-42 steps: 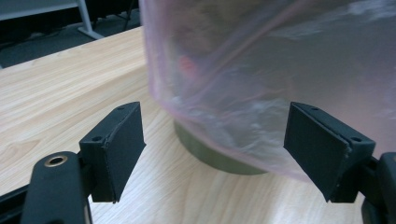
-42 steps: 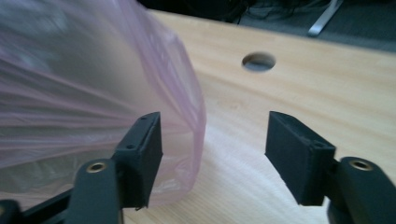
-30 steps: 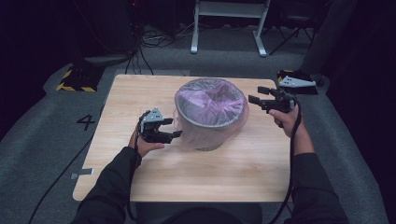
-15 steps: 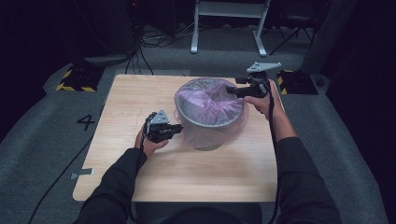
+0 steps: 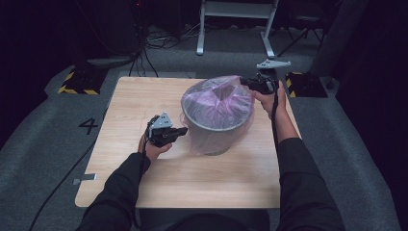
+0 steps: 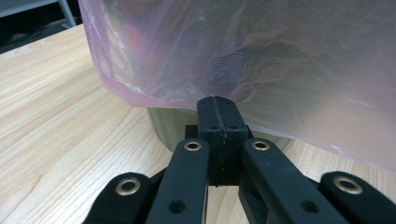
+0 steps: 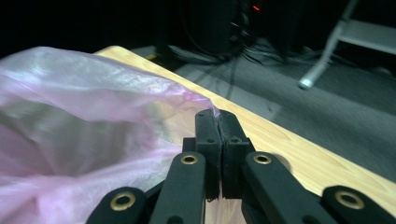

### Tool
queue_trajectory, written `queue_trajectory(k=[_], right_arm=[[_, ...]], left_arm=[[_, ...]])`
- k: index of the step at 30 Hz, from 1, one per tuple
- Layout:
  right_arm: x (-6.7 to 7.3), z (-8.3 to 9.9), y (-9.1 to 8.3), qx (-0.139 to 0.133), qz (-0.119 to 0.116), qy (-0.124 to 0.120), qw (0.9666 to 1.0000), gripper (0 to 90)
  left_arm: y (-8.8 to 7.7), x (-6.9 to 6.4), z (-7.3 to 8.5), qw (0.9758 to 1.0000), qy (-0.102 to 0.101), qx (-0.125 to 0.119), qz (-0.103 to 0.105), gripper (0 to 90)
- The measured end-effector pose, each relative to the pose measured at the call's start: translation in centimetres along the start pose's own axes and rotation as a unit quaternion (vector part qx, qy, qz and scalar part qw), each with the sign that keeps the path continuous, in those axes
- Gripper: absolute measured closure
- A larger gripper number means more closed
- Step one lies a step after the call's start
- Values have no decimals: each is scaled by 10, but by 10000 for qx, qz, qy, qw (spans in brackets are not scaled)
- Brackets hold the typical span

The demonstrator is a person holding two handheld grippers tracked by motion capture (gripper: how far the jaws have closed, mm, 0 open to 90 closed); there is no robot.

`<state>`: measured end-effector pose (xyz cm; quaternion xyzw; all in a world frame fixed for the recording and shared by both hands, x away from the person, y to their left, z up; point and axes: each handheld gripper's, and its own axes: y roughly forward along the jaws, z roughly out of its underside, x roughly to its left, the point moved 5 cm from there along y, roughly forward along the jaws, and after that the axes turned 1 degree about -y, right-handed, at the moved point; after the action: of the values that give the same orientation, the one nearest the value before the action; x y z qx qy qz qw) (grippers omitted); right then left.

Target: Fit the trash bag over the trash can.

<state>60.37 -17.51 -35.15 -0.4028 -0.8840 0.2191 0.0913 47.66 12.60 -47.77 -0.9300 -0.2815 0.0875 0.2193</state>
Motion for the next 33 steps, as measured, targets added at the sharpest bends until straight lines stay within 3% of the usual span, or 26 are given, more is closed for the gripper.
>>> queue_trajectory(k=[6,13,16,19,21,22,23,24,26,28,33], right_arm=[[-14,14,13,280,172,202,9993,892],[-13,37,27,487,-146,405,9979,869],[-10,39,27,534,-304,309,9976,757],[-16,38,18,479,6,353,9982,541],[-20,35,8,393,164,305,9986,446],[-21,33,1,325,133,283,9990,407],[-21,31,-3,266,113,284,9992,376],[-21,28,-10,143,75,265,9995,348],[-17,23,-20,-18,-103,178,9998,325],[-10,16,-30,-136,-273,80,9995,276],[15,3,-48,-313,-764,-243,9963,259]], left_arm=[[0,-2,-1,10000,61,-18,40,900],[5,-2,4,9998,94,176,38,900],[6,0,6,9994,136,292,-81,900],[5,6,13,9986,152,440,-257,900],[0,11,16,9989,62,379,-272,900],[-2,12,16,9990,13,374,-230,857],[-5,14,16,9987,-49,392,-318,717],[-8,15,17,9983,-46,448,-382,633],[-12,14,18,9983,-75,425,-395,525],[-17,16,19,9971,-163,412,-612,361],[-29,12,20,9969,-186,288,-702,204]])
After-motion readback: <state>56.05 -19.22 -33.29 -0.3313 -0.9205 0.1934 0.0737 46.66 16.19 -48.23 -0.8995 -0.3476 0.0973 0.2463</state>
